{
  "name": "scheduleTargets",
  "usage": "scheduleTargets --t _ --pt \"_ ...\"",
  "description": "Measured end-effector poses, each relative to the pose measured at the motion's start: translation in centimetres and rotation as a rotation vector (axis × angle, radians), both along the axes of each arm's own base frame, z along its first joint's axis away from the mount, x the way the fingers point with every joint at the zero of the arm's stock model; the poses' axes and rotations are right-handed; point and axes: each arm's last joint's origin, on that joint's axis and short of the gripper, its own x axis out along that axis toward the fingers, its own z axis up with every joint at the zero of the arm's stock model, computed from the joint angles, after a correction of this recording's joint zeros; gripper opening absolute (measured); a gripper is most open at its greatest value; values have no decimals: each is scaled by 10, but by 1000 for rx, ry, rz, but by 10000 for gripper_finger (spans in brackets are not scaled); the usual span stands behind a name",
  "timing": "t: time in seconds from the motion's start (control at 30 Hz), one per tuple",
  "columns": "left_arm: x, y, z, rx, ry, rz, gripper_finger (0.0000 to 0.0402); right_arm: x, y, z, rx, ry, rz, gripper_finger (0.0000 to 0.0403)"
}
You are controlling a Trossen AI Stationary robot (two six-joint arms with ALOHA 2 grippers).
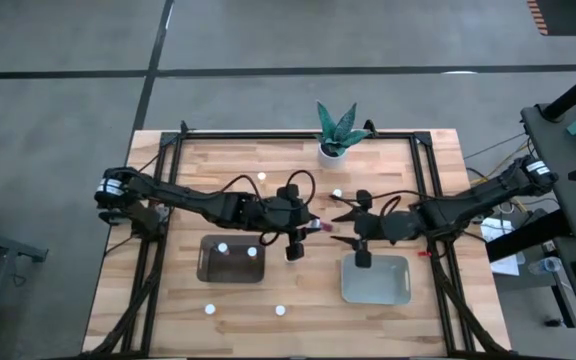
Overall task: Pick and place medicine bottles into bin by pill shape (circle, oval)
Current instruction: Put the top left blue capsule bottle into the gray bin
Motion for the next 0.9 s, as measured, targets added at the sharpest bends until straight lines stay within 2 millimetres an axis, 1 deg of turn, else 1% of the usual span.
scheduleTargets --t 0.07,0.17,0.4,0.5,0.7,0.8,0.9 --pt "0 -1 1 2 -9 -4 95 3 1 -1 -12 59 -15 189" --pt "0 -1 2 -1 -15 -3 95 10 3 2 -19 98 -20 189" --pt "-1 -5 5 14 -27 -22 95 24 8 11 -33 138 -20 182" --pt "-2 -7 5 14 -28 -30 95 27 10 13 -39 151 -20 165" --pt "-2 -9 5 17 -28 -35 97 29 10 15 -39 152 -20 113" --pt "-2 -9 5 19 -26 -32 108 28 10 14 -34 153 -24 94" --pt "-2 -9 5 17 -26 -36 128 28 10 13 -36 159 -22 87"
